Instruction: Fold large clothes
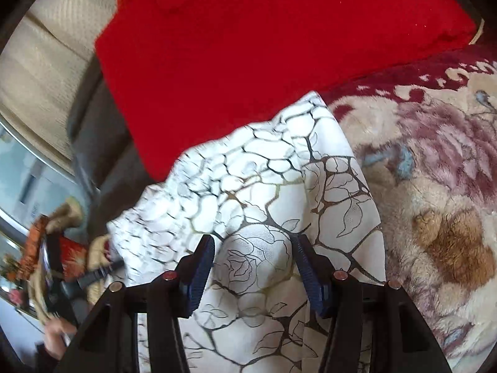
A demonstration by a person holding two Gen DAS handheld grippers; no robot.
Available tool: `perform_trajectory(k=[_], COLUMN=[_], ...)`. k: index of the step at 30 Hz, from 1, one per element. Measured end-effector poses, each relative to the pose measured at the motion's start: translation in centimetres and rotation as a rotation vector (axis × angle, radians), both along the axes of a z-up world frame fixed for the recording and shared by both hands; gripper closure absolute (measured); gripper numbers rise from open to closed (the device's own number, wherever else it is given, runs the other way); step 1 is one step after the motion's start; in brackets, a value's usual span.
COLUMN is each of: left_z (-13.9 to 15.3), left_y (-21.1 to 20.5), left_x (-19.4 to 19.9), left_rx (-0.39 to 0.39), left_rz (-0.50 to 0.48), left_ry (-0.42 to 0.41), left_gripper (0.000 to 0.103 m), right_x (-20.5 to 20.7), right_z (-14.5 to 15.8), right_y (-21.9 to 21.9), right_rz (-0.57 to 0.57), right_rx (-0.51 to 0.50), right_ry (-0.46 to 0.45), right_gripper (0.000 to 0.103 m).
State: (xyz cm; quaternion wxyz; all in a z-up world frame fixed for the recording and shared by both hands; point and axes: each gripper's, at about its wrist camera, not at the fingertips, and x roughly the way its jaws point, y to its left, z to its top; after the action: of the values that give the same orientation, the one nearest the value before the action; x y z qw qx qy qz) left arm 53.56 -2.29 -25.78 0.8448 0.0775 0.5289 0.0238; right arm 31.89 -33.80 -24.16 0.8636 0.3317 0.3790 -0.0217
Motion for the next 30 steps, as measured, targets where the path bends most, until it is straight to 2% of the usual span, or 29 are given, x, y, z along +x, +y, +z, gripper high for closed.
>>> perform_trajectory(k=[2,3,5,6,11,15,20,23,28,30], left_z=[-1.1,-1.7,-2.3,-2.2,-0.5,3.0,6.7,7.0,5.3,4.0], left_y=[-0.6,-0.9,-1.4,-1.5,1.0,4.7,9.5,12.0,15.4,16.4], left_x=[1.3,1.9,2.4,2.5,1.4,-1.8,-7.4,-10.4,-16.1,-18.4], left_rx=[0.025,0.044,0.093,0.094,-0.002,-0.122,-0.159,-0.179,-0.242,-0.313], left_rz=[0.007,0.010,0.005,-0.003,-0.016,-0.027,-0.032,-0.017,0.045,0.089], left_ry=[0.023,0.037,0.038,0.038,0.027,-0.028,-0.107,-0.121,-0.103,-0.078], left_gripper=[0.010,0.006,0.000,0.000,0.000,0.000,0.000,0.000,0.000,0.000], right_x=[0.3,0.5,0.8,1.3,2.5,2.3,2.6,2.6,1.7,1.3], right_z=[-0.2,-0.4,-0.5,-0.6,-1.3,-1.1,-1.3,-1.3,-0.9,-0.5], right_y=[0.2,0.5,1.0,1.5,2.5,2.7,2.9,3.0,3.0,2.9], right_rz=[0.000,0.002,0.007,0.009,0.010,0.005,-0.005,-0.010,-0.050,-0.065], right_rx=[-0.019,-0.033,-0.065,-0.079,-0.109,-0.126,-0.135,-0.143,-0.123,-0.116], right_ry=[0.007,0.011,0.017,0.019,0.020,0.018,0.019,0.018,-0.003,-0.020], right_gripper=[0.046,0.046,0.046,0.046,0.046,0.046,0.046,0.046,0.046,0.046])
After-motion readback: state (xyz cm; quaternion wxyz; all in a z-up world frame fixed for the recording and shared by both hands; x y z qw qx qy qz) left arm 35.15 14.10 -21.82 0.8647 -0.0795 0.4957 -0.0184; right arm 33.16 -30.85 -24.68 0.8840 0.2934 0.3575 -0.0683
